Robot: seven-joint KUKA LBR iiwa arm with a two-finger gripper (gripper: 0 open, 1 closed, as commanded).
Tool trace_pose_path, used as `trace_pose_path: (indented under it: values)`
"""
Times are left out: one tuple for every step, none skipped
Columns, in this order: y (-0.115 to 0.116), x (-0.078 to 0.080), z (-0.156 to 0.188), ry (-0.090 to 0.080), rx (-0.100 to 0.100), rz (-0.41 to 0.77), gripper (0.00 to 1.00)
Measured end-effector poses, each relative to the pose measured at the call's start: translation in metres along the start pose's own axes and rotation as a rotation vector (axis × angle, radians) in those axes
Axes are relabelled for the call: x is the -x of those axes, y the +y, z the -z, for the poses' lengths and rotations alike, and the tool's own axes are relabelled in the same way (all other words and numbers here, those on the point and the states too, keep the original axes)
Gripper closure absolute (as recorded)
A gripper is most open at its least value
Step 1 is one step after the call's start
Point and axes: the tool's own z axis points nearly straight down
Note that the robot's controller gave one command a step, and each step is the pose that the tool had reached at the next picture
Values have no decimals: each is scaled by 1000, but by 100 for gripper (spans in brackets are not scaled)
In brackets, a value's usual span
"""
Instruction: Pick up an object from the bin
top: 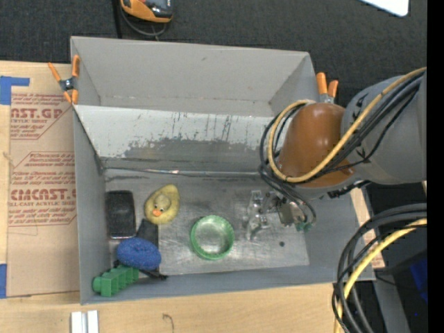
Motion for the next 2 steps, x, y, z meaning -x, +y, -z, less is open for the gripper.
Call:
trace_pose_path:
  values:
    - [7, 17, 28, -13, 3, -62, 100]
    - [134, 44, 43, -11, 2, -80, 0]
